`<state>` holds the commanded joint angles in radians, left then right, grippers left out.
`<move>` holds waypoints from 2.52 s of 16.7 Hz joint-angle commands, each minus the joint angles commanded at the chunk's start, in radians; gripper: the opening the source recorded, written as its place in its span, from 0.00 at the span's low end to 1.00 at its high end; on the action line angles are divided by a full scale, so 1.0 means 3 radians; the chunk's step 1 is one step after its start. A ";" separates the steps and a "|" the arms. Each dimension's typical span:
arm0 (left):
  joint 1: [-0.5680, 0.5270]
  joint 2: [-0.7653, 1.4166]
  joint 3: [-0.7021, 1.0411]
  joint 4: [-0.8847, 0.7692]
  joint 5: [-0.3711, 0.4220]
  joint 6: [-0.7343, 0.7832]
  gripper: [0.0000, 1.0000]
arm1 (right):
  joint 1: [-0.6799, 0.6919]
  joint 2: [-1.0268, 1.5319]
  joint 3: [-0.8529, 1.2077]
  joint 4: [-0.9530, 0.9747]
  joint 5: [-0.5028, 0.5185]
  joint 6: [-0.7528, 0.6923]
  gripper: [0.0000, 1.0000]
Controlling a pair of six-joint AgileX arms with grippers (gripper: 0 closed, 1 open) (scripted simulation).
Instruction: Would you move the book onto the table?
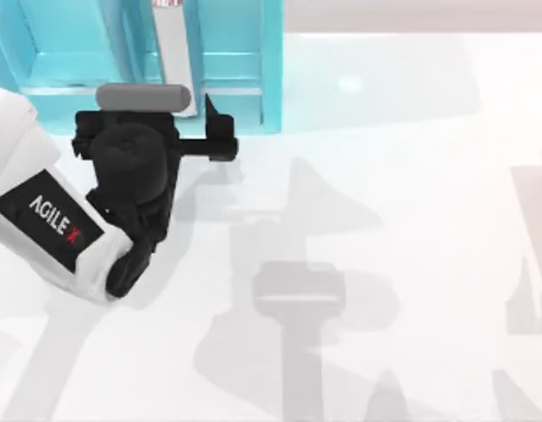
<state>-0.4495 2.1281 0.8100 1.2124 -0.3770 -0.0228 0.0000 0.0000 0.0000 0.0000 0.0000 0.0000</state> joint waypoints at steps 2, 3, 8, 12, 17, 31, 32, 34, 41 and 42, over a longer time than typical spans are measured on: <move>-0.0003 0.0010 0.0005 0.0008 -0.0002 0.0000 1.00 | 0.0000 0.0000 0.0000 0.0000 0.0000 0.0000 1.00; -0.0003 0.0010 0.0005 0.0008 -0.0002 0.0000 1.00 | 0.0000 0.0000 0.0000 0.0000 0.0000 0.0000 1.00; 0.0032 0.0077 0.0120 -0.0048 0.0030 0.0001 1.00 | 0.0000 0.0000 0.0000 0.0000 0.0000 0.0000 1.00; 0.0119 0.0379 0.0665 -0.0281 0.0125 0.0010 1.00 | 0.0000 0.0000 0.0000 0.0000 0.0000 0.0000 1.00; 0.0248 0.0753 0.1389 -0.0623 0.0257 0.0022 1.00 | 0.0000 0.0000 0.0000 0.0000 0.0000 0.0000 1.00; 0.0275 0.0816 0.1512 -0.0689 0.0285 0.0023 0.40 | 0.0000 0.0000 0.0000 0.0000 0.0000 0.0000 1.00; 0.0275 0.0816 0.1512 -0.0689 0.0285 0.0023 0.32 | 0.0000 0.0000 0.0000 0.0000 0.0000 0.0000 1.00; 0.0275 0.0816 0.1512 -0.0689 0.0285 0.0023 0.17 | 0.0000 0.0000 0.0000 0.0000 0.0000 0.0000 1.00; 0.0275 0.0816 0.1512 -0.0689 0.0285 0.0023 0.00 | 0.0000 0.0000 0.0000 0.0000 0.0000 0.0000 1.00; 0.0275 0.0816 0.1512 -0.0689 0.0285 0.0023 0.00 | 0.0000 0.0000 0.0000 0.0000 0.0000 0.0000 1.00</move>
<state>-0.3670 2.3729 1.2635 1.0059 -0.2915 -0.0159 0.0000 0.0000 0.0000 0.0000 0.0000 0.0000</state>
